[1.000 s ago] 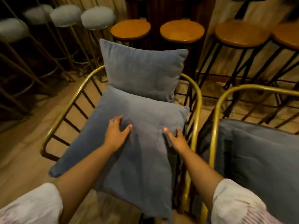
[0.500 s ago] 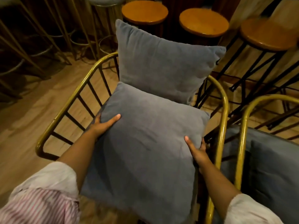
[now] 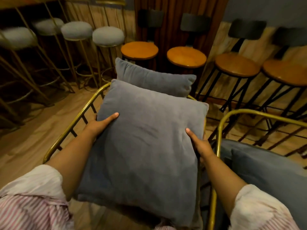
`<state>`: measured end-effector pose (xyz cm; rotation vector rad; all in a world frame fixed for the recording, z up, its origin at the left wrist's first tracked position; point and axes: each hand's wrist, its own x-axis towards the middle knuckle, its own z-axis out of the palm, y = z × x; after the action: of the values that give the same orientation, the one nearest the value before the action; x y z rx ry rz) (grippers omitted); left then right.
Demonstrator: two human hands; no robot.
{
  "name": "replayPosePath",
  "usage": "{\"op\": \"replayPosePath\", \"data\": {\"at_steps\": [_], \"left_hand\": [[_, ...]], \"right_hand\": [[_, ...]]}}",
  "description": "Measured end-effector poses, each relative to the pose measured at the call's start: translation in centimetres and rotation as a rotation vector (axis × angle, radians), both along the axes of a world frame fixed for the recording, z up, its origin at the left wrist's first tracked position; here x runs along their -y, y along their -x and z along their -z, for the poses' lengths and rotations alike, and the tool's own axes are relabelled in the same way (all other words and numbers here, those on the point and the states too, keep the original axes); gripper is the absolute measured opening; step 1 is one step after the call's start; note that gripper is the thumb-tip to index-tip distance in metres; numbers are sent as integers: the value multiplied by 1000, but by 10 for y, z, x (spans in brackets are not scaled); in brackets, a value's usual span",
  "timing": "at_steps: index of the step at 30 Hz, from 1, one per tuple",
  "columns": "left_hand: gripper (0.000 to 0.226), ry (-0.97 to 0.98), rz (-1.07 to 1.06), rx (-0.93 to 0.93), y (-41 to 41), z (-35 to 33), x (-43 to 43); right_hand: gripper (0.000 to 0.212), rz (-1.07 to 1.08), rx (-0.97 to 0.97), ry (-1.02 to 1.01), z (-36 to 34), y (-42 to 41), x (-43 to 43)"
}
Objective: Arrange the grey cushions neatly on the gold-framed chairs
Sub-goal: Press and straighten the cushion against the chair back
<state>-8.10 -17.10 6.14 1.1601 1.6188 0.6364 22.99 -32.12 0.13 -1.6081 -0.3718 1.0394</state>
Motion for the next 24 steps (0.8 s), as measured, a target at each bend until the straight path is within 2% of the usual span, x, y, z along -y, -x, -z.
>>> {"op": "replayPosePath", "data": {"at_steps": [2, 3, 4, 6, 7, 9, 11, 14, 18, 19, 21, 24], "left_hand": [[112, -61, 29, 47, -13, -29, 20], [116, -74, 43, 65, -20, -40, 28], [117, -95, 60, 82, -30, -53, 38], [106, -158, 77, 97, -53, -72, 61], [100, -193, 80, 99, -68, -80, 74], [98, -223, 84, 117, -96, -91, 101], [109, -214, 102, 160, -131, -97, 133], [123, -167, 129, 167, -181, -94, 172], [128, -133, 193, 141, -250, -84, 220], [129, -125, 209, 138, -267, -84, 234], [123, -85, 217, 150, -299, -84, 254], [112, -6, 220, 143, -341, -78, 268]], "right_hand": [[95, 17, 39, -48, -29, -16, 13], [98, 21, 52, -65, -41, -24, 20], [106, 28, 66, -89, -55, -33, 31], [124, 49, 94, -126, -79, -53, 61], [126, 59, 109, -138, -89, -64, 78], [115, 82, 130, -153, -102, -89, 111], [97, 118, 152, -138, -112, -116, 152], [85, 184, 152, -74, -115, -159, 215], [92, 260, 177, -66, -118, -212, 291], [86, 268, 191, -70, -120, -224, 308], [75, 292, 210, -81, -123, -249, 334], [78, 319, 232, -78, -124, -286, 357]]}}
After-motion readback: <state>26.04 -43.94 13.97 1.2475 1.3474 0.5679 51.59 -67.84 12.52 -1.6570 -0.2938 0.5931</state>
